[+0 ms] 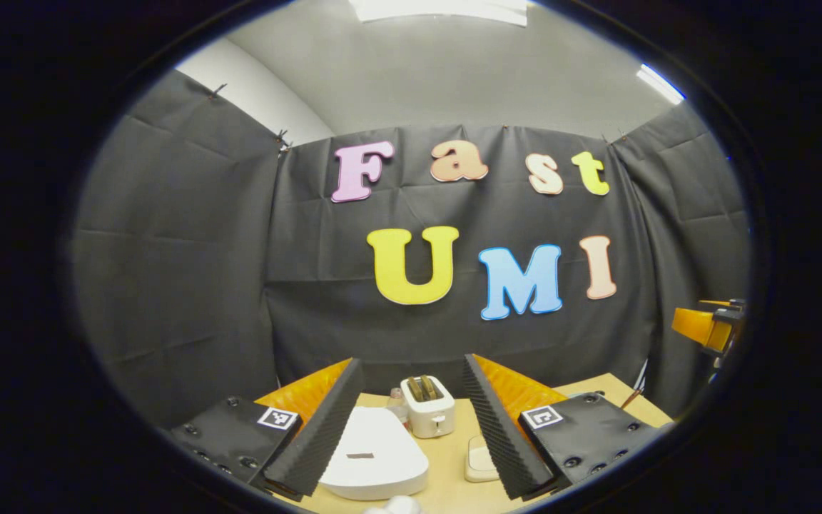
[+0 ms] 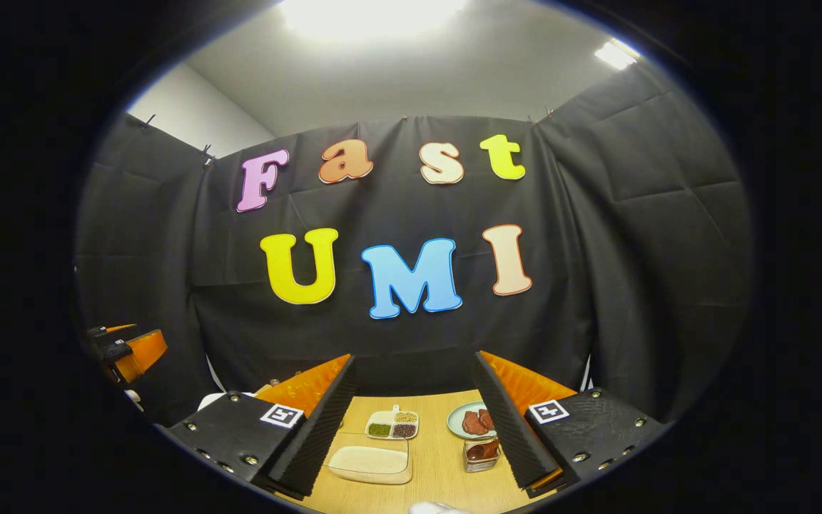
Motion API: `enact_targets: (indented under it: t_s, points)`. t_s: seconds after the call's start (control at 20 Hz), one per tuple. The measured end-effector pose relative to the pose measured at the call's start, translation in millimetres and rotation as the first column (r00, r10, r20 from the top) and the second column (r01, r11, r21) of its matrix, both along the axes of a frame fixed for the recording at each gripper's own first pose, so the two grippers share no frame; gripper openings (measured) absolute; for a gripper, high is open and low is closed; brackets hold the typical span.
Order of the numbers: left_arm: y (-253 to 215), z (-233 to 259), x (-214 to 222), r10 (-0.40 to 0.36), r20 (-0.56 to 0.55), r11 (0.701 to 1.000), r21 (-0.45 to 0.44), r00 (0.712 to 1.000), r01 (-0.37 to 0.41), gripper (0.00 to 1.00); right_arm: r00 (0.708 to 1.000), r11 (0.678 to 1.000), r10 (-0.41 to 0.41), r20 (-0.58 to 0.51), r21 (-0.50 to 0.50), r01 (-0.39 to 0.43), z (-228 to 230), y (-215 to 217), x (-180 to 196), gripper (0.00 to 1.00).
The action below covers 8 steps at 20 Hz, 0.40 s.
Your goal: Close the left gripper, press the button to open the rice cooker; take a wooden spoon from the chopstick holder with the right hand, scoop a spoonful of rice and pour it into the rice cooker, then put the wooden spoon back into the chopstick holder.
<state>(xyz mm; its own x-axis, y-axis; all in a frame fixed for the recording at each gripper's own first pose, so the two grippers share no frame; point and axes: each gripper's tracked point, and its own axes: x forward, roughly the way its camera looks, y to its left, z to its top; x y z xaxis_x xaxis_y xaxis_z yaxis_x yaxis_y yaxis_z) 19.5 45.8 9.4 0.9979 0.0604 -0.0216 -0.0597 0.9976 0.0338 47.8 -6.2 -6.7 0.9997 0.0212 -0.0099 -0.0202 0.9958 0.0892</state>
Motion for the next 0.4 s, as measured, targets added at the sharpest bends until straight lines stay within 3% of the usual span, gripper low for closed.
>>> enact_targets:
  t_s: [0.4]
  points:
    - [0.5, 1.4, -1.1, 0.007, 0.001, 1.000, -0.002, 1.000, -0.007, 0.96, 1.000, 1.000, 0.006, 0.004, -0.007, -0.006, 2.1, 0.3, 0.0, 0.99]
